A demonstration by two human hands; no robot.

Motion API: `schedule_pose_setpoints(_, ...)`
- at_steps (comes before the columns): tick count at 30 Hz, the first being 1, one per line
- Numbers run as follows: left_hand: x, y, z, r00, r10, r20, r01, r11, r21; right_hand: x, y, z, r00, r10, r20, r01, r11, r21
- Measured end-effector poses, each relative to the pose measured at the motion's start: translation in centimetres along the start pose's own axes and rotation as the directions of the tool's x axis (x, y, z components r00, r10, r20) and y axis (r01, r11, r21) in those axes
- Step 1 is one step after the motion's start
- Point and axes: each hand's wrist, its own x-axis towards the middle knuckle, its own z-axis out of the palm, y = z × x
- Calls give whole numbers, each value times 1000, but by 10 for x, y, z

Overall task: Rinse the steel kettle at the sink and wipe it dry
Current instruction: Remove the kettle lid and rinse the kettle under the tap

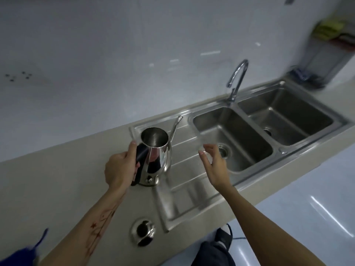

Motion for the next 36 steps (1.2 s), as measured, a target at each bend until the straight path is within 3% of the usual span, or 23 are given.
schedule_pose_setpoints(6, 11, 83, 143, 998, -41, 38, 46, 990, -137, 108, 38, -106, 999, -42, 0, 42, 999, 14)
schedule_pose_setpoints(14, 22, 153, 291, 977, -196, 82, 202, 976, -80, 230, 92, -208, 991, -84, 108, 95, 991, -98)
schedule_pose_setpoints(21, 49, 181, 353, 957, -284, 53, 288, 954, -81, 331, 120, -212, 924, -127, 361, 261, 898, -353)
schedule_pose_setpoints(30, 88, 188, 383, 951, -308, 20, 308, 947, -91, 425, 154, -171, 756, -112, 646, 485, 758, -437)
schedule_pose_setpoints(33, 93, 187, 386, 942, -334, 21, 334, 934, -126, 429, 164, -159, 724, -143, 675, 533, 737, -416)
schedule_pose_setpoints(36, 98, 186, 389, 938, -347, 11, 346, 931, -121, 435, 167, -150, 748, -143, 648, 499, 765, -407)
